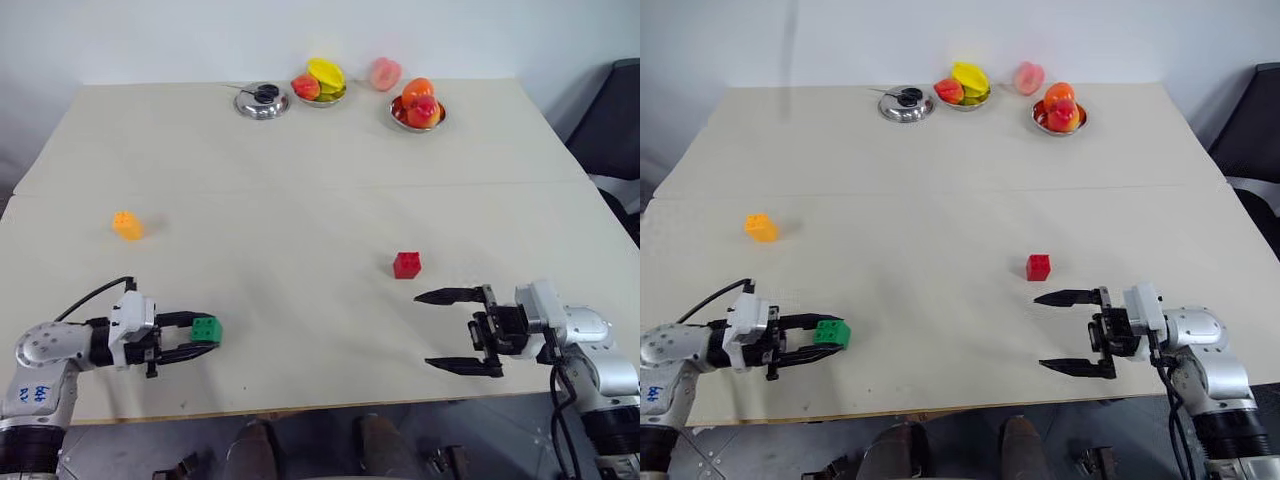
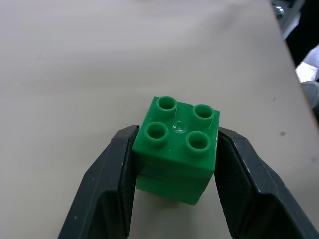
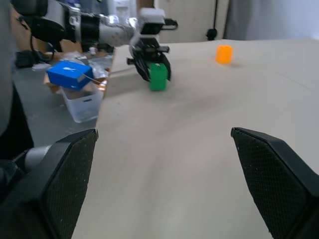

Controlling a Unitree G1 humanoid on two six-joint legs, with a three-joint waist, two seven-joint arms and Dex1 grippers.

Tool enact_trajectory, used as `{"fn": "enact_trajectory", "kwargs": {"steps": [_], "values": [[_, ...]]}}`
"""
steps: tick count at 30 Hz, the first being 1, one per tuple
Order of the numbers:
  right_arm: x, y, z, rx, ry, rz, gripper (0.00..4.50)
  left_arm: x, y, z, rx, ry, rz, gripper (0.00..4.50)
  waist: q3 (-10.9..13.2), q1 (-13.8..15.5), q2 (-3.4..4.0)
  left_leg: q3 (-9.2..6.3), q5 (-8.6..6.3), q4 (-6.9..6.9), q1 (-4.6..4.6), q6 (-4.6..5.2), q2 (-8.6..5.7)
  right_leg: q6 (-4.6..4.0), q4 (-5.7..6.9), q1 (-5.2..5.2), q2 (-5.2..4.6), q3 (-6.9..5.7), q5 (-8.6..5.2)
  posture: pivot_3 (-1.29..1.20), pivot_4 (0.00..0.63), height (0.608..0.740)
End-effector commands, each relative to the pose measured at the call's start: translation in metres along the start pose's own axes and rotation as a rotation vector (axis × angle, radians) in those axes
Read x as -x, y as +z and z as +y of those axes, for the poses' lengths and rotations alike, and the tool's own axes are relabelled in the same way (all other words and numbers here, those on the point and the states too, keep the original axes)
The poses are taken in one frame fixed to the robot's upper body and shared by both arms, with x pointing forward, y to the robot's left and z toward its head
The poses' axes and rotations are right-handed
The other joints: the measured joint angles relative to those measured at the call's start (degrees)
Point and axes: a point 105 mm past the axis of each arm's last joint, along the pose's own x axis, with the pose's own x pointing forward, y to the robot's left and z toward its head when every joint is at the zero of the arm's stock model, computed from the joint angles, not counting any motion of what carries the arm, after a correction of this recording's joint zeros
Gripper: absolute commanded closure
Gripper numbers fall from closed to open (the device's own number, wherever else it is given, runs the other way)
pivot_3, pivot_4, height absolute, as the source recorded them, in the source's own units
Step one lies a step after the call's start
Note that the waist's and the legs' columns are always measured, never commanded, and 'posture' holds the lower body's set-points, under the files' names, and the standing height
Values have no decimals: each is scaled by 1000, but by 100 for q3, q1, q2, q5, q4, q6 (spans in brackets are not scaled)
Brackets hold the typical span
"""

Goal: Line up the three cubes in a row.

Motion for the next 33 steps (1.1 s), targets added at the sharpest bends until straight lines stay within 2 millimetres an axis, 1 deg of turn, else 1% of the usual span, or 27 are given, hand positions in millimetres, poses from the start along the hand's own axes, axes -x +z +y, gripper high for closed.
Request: {"fn": "enact_trajectory", "kwargs": {"steps": [1, 2, 3, 4, 6, 8, 11, 13, 15, 17, 20, 26, 30, 33], "values": [[15, 9, 4, 50, -18, 35, 0, -33, 36, 23, -54, -15, -99, 2646, 2, 71, 3, 0, 0, 3, 0, 0, 0, 1, 2, 2, 0, 0, 1, 0, 150, 740], [18, 10, 4, 53, -35, 41, 0, -43, 49, 35, -50, 10, -134, 2646, 2, 125, 4, -2, 0, 9, 0, 1, -1, 4, 2, 7, 0, 0, 2, 0, 150, 740], [21, 10, 4, 52, -56, 48, 0, -60, 65, 51, -71, 18, -152, 2647, 3, 177, 4, -8, 0, 21, -4, 3, -3, 6, 8, 6, 0, 0, 3, 0, 150, 740], [23, 11, 5, 51, -69, 52, 0, -71, 75, 60, -86, 19, -155, 2647, 5, 254, 0, -14, 0, 34, -6, 4, -3, 12, 12, 11, 0, -1, 6, 0, 150, 740], [25, 11, 6, 52, -83, 59, 0, -95, 97, 64, -109, -75, -199, 2647, 3, 257, -6, -19, -2, 57, -12, 7, -3, 26, 11, 18, 4, 0, 14, 0, 150, 740], [27, 11, 8, 55, -97, 67, 0, -124, 101, 58, -125, -194, -183, 2647, 2, 240, -3, -16, -9, 63, -4, 13, -4, 29, -1, 34, 3, 1, 15, 0, 150, 740], [31, 13, 10, 63, -136, 77, 0, -166, 95, 53, -124, -279, -133, 2647, 1, 243, 3, -15, -17, 60, 4, 18, -5, 35, -31, 48, 4, 0, 18, 0, 150, 740], [32, 15, 12, 69, -161, 81, 0, -187, 86, 52, -133, -290, -82, 2647, 2, 246, 2, -16, -17, 62, 2, 18, -5, 36, -43, 47, 5, 0, 19, 0, 150, 740], [34, 17, 15, 72, -178, 85, 0, -199, 80, 56, -143, -266, -44, 2647, 5, 243, -2, -18, -17, 60, 0, 18, -5, 37, -53, 44, 7, 0, 19, 0, 150, 740], [35, 18, 19, 75, -197, 88, 0, -206, 76, 62, -129, -228, -26, 2647, 7, 241, -6, -23, -18, 56, -5, 17, -5, 39, -62, 42, 6, 0, 21, 0, 150, 740], [35, 20, 23, 79, -224, 86, 0, -211, 76, 68, -117, -201, -43, 2647, 7, 261, -6, -27, -21, 56, -8, 16, -7, 43, -69, 44, 5, 0, 22, 0, 150, 740], [31, 19, 25, 77, -239, 82, 0, -212, 67, 74, -124, -171, -25, 2647, 7, 264, -7, -29, -29, 56, -10, 18, -8, 46, -73, 50, 4, -2, 24, 0, 150, 740], [30, 20, 24, 81, -243, 78, 0, -211, 59, 74, -84, -185, -7, 2647, 7, 265, -7, -30, -29, 56, -11, 18, -8, 46, -72, 51, 4, -4, 24, 0, 150, 740], [29, 20, 23, 85, -245, 75, 0, -211, 57, 75, -72, -181, -6, 2647, 7, 265, -7, -31, -29, 56, -10, 18, -8, 46, -71, 54, 4, -5, 24, 0, 150, 740]]}}
